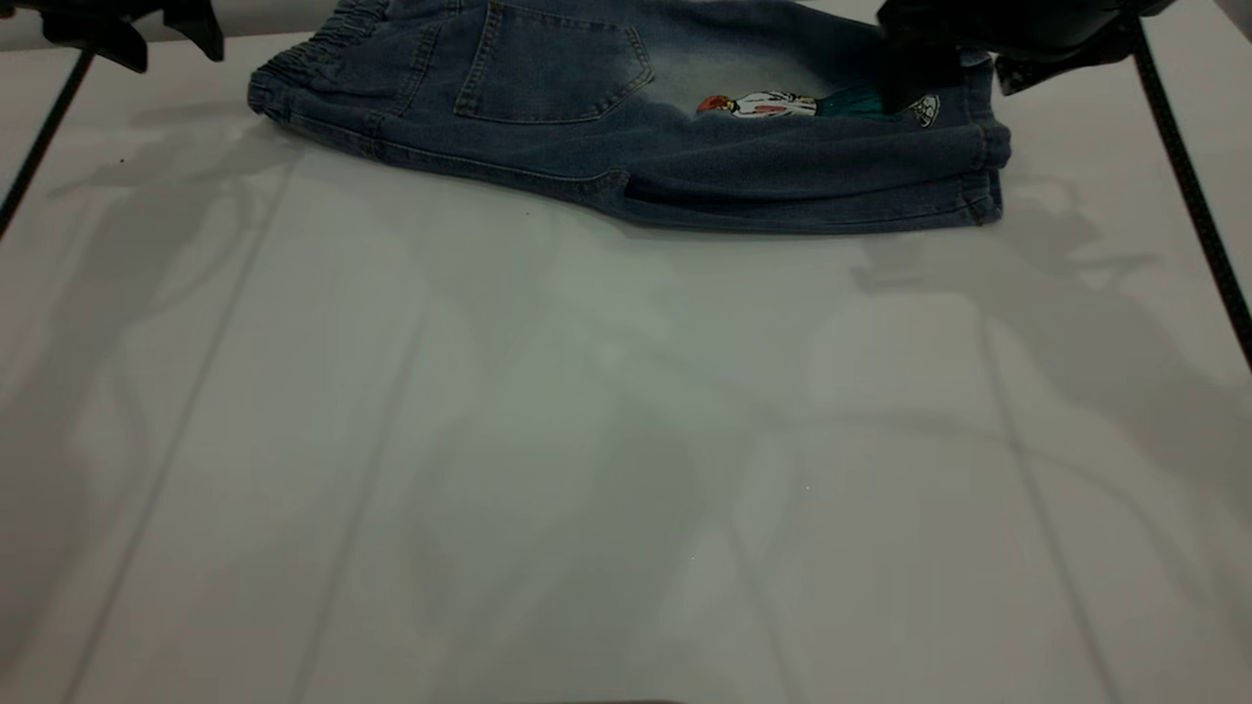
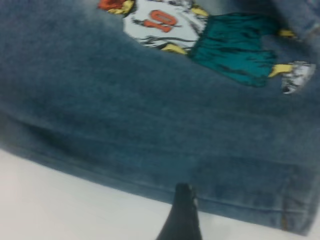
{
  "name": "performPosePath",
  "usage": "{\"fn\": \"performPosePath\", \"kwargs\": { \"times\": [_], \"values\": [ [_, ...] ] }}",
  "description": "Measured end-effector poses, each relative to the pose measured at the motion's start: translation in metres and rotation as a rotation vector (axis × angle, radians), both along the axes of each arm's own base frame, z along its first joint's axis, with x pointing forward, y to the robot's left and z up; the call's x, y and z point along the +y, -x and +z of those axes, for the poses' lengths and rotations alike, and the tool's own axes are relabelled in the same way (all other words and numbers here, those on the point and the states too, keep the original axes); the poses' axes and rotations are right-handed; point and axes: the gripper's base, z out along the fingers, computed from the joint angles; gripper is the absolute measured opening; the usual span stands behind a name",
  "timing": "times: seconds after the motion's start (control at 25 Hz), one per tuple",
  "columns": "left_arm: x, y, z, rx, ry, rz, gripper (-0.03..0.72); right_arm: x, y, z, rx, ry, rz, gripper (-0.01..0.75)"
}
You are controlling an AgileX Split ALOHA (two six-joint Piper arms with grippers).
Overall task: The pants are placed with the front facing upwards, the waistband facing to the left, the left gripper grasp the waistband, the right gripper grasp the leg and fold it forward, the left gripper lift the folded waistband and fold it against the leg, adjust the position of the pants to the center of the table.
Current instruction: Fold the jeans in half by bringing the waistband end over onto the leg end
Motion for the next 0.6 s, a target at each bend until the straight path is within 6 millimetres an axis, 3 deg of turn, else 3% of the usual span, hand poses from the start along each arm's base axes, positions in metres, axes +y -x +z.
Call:
{"fn": "performPosePath", "kwargs": {
  "times": [0.12, 0.32, 0.6],
  "values": [
    [0.001, -0.005, -0.001, -0.002, 0.024, 0.015, 0.447, 0.009, -0.001, 0.003, -0.007, -0.003, 0.021, 0.560],
    [-0.004, -0.023, -0.021, 0.020, 0.132, 0.050, 0.447, 0.017, 0.001, 0.004, -0.008, -0.004, 0.045, 0.559],
    [-0.015, -0.046, -0.037, 0.042, 0.197, -0.069, 0.447, 0.018, 0.003, 0.003, 0.010, -0.002, 0.051, 0.559]
  ]
}}
